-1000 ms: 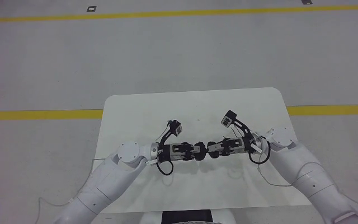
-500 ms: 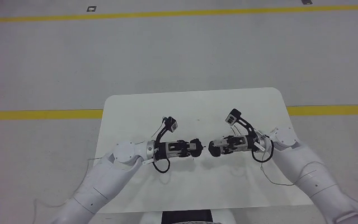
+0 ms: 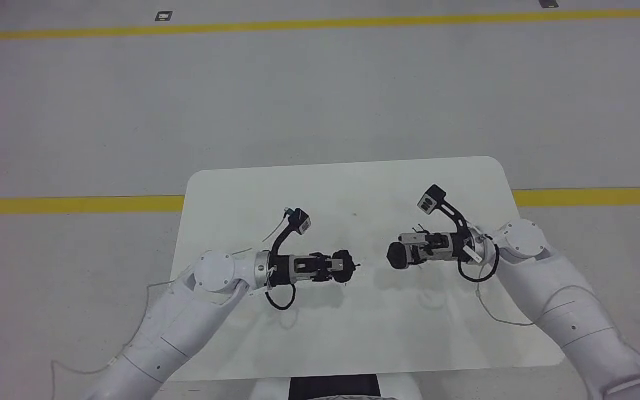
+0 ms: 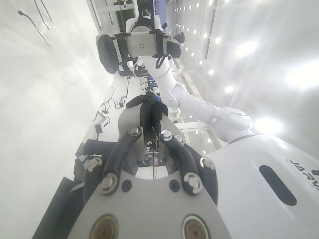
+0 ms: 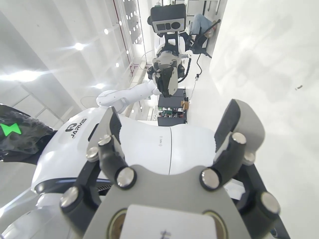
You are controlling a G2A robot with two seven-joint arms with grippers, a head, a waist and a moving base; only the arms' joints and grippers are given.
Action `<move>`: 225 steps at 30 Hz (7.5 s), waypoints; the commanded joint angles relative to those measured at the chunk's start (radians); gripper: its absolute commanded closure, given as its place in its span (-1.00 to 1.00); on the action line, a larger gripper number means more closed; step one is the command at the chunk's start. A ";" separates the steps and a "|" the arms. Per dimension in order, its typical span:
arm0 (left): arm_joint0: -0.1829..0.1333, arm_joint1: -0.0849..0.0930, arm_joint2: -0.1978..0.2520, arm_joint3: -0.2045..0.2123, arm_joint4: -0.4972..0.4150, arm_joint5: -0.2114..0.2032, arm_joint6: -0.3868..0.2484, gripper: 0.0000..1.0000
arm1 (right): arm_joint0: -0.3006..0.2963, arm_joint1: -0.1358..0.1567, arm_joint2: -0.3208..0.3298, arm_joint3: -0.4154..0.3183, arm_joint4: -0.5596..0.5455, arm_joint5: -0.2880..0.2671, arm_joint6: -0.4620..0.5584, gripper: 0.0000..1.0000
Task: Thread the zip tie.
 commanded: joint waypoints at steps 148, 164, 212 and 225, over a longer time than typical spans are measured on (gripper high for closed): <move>-0.005 -0.002 0.013 -0.062 0.185 -0.045 0.089 1.00 | 0.096 -0.060 -0.141 -0.121 -1.612 0.254 -0.286 1.00; -0.005 -0.002 0.013 -0.062 0.185 -0.045 0.089 1.00 | 0.023 -0.027 0.061 -0.197 -1.381 0.115 -0.289 1.00; -0.015 -0.042 0.030 0.037 -0.244 -0.045 -0.078 1.00 | -0.111 0.026 0.391 -0.368 -0.508 -0.031 -0.078 1.00; -0.022 -0.054 0.051 0.067 -0.268 -0.045 -0.103 1.00 | -0.110 0.019 0.402 -0.368 -0.486 -0.031 -0.055 1.00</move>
